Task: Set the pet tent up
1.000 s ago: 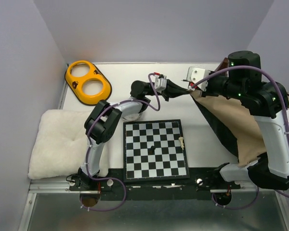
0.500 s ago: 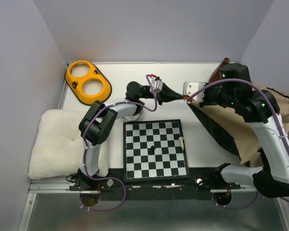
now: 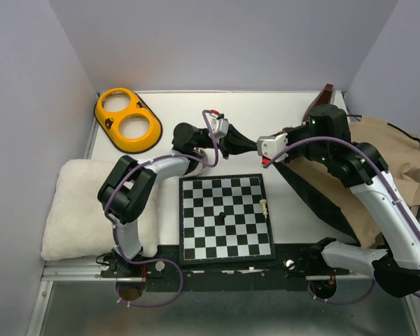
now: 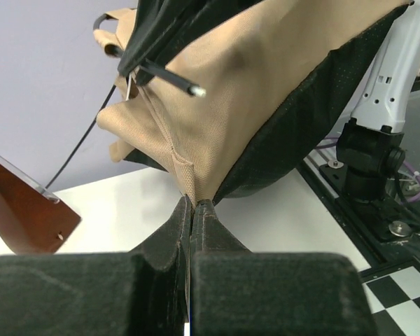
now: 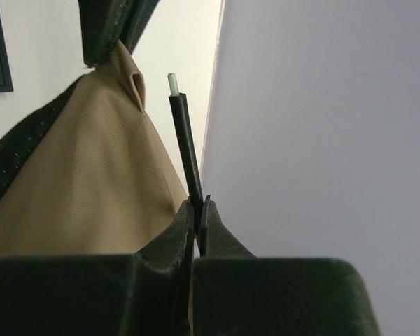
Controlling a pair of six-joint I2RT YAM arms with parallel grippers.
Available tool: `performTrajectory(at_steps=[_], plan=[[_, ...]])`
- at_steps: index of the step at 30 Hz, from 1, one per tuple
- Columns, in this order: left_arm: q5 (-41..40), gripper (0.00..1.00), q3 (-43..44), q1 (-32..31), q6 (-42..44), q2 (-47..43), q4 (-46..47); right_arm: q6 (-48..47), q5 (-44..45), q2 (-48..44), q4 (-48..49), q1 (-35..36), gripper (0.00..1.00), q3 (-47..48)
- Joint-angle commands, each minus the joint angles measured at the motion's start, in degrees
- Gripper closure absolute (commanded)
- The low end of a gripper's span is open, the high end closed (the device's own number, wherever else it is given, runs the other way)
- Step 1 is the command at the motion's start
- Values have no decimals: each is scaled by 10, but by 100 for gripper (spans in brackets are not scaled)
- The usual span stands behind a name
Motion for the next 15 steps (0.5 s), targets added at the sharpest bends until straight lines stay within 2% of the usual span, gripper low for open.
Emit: performTrajectory(at_steps=[1, 15], plan=[[41, 100, -22, 25, -33, -37, 216, -18, 140, -30, -57, -20, 99, -12], [51, 100, -11, 25, -100, -66, 187, -48, 133, -25, -65, -20, 99, -29]])
